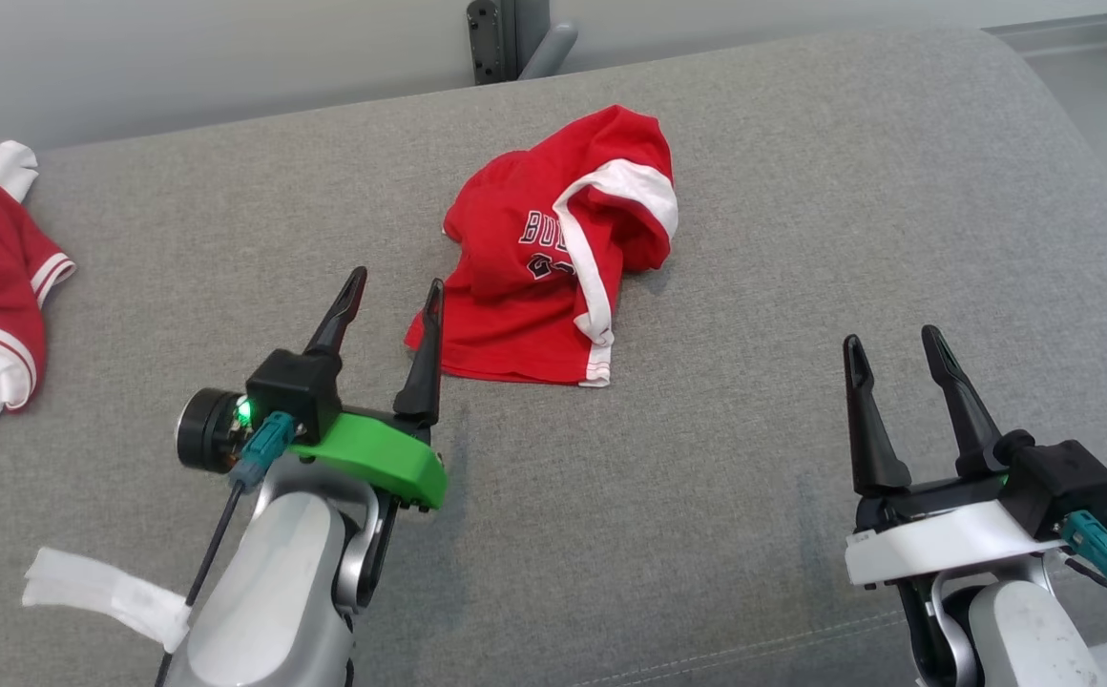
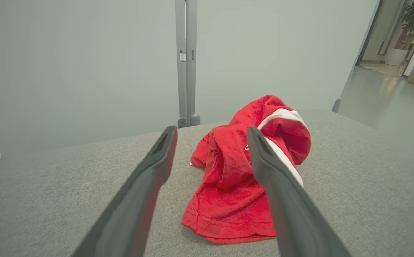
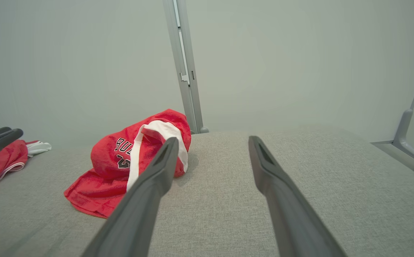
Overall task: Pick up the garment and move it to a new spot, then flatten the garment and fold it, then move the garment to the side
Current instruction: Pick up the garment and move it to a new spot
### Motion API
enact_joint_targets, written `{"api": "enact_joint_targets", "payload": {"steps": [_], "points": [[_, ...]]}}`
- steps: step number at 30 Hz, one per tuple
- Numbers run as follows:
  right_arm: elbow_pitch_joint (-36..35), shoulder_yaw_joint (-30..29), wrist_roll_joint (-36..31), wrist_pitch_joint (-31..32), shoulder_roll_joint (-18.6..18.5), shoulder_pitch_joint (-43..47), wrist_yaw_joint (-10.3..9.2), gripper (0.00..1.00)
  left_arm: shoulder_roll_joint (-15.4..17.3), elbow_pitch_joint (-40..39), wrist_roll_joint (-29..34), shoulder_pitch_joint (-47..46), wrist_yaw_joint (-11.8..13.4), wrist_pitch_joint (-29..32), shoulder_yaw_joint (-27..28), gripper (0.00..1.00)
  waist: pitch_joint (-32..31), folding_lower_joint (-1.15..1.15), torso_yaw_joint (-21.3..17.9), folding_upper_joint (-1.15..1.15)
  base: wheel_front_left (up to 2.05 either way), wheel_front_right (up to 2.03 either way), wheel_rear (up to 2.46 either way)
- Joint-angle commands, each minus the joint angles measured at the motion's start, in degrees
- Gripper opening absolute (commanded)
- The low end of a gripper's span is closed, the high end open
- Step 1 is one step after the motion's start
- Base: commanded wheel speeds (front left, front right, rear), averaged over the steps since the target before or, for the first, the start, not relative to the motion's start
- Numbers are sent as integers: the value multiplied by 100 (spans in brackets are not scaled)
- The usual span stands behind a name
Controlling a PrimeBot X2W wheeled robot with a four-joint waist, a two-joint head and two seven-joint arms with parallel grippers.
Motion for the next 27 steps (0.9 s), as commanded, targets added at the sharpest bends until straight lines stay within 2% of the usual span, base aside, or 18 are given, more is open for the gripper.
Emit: {"api": "enact_joint_targets", "payload": {"steps": [1,14,22,27], "points": [[15,-13,-32,-17,-11,81,-4,100,-42,-177,84,249,85,-4,167,100,-139,0,118,0,0,0,0],[13,-242,-87,-17,-10,425,-4,100,-216,-1477,579,2123,205,-4,1540,100,-391,0,342,0,0,0,0],[66,-253,-19,-17,-11,578,-4,100,-282,-1740,693,2678,115,-5,1798,100,-495,0,550,0,0,0,0],[110,-157,82,-17,-11,571,-4,100,-302,-1801,528,2854,183,-5,1842,100,-516,0,587,0,0,0,0]]}}
